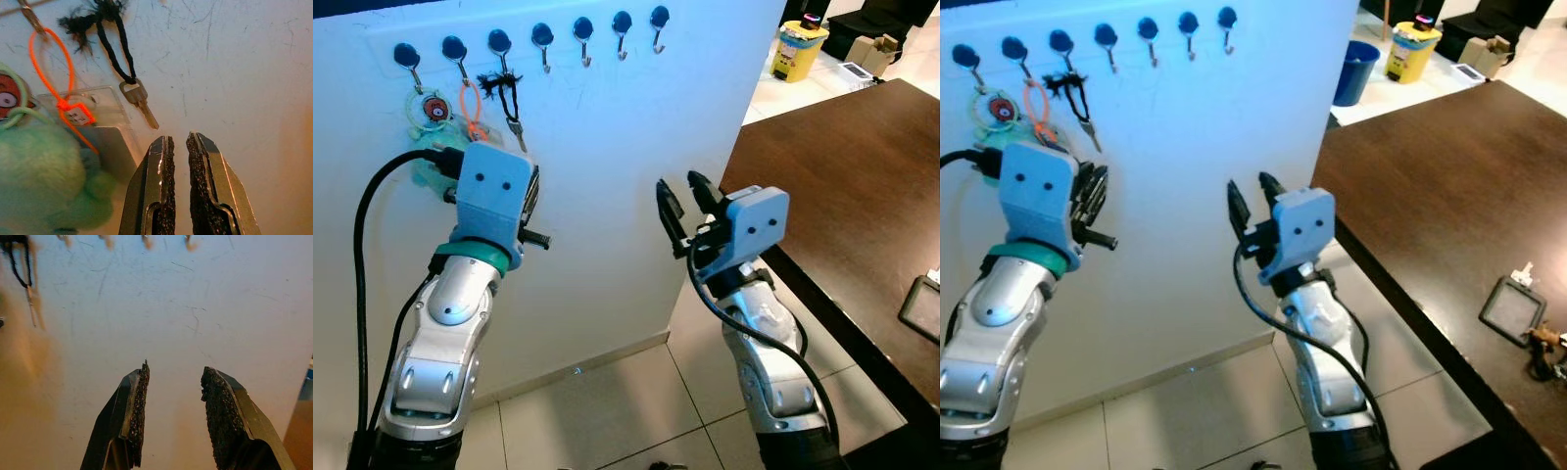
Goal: Hang keys on a hook
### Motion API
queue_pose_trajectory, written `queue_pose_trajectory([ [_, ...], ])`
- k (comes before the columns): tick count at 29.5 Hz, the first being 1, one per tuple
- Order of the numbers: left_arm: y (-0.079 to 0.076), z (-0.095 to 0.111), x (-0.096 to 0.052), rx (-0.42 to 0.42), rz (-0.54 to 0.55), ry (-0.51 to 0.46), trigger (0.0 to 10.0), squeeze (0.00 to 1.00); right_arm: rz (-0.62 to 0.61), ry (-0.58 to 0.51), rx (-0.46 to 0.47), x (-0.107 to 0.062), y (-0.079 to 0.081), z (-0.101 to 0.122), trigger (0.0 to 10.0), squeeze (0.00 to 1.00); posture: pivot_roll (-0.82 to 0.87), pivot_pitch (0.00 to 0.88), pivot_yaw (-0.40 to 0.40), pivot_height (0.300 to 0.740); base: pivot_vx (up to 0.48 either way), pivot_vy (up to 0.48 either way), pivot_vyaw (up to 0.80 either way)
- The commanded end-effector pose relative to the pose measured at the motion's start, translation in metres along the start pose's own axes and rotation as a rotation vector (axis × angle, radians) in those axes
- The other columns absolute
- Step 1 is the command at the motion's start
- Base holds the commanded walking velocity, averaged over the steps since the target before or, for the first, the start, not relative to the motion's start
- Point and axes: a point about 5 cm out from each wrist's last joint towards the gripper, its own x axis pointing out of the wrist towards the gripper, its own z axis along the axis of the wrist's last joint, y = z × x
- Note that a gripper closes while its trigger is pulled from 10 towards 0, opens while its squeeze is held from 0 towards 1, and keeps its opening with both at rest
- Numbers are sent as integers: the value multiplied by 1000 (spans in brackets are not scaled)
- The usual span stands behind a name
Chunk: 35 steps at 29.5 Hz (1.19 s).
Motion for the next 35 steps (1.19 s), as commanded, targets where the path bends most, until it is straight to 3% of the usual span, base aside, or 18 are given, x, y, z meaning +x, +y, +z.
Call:
queue_pose_trajectory([
  [1,1,-4,1,-30,1,38,10000,0,-9,11,-3,-2,-1,-1,10000,0,93,38,101,740,0,0,0],
  [8,-1,-7,0,-54,-7,73,10000,0,4,22,3,0,1,-2,10000,0,98,43,99,740,0,0,-182],
  [9,-3,-11,0,-104,-28,119,10000,0,11,27,22,0,2,-2,10000,0,100,43,99,740,0,0,-800],
  [12,-5,-15,-2,-155,-57,172,10000,0,23,31,37,1,4,-2,10000,0,105,44,100,740,0,0,-800],
  [25,-10,-11,-1,-131,-110,177,10000,0,34,40,50,3,5,-3,10000,0,109,47,101,740,0,0,-800],
  [35,-7,-14,1,-45,-85,170,10000,0,37,49,56,3,6,-5,10000,0,111,47,100,740,0,0,-800],
])
